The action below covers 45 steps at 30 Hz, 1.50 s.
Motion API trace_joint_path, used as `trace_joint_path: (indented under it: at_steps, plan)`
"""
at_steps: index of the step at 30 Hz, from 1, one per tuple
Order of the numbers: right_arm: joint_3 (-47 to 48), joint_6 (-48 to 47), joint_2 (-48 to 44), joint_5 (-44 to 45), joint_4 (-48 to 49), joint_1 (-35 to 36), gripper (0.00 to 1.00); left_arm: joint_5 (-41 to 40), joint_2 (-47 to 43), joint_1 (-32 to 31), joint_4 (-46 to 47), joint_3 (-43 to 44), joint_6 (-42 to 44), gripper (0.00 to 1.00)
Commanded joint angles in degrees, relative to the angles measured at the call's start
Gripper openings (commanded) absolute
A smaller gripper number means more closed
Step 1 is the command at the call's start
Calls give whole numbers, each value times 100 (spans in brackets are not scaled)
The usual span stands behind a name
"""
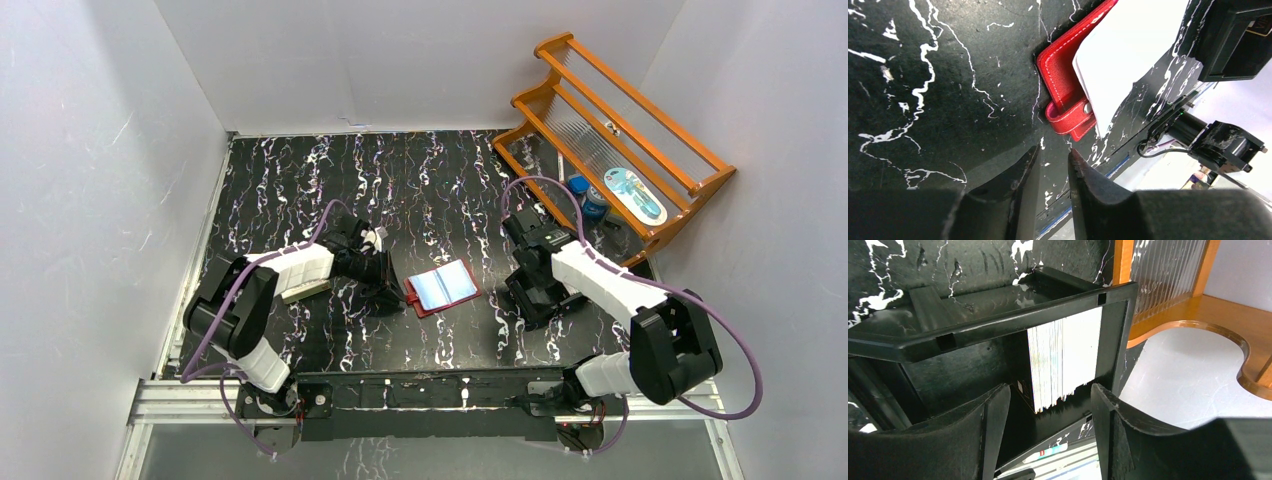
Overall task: Put the credit cards into the card holder
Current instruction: Pick up the credit card from the card box.
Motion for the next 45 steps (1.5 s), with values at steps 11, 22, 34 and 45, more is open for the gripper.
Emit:
trace_joint_path:
  at_steps: [11,22,34,45]
  plan:
    - [-517,-410,-64,101,829,-194,66,260,-380,-35,199,-106,-305,33]
    - [-566,-463,19,257,1125,-249,62,291,-379,-37,190,-58,-293,34]
    - [-519,-489,316,317,1090,-272,63,286,-382,-41,120,-31,-242,35]
    - [-279,-503,138,638,920,-273,47,247,-357,-40,117,-54,-247,35]
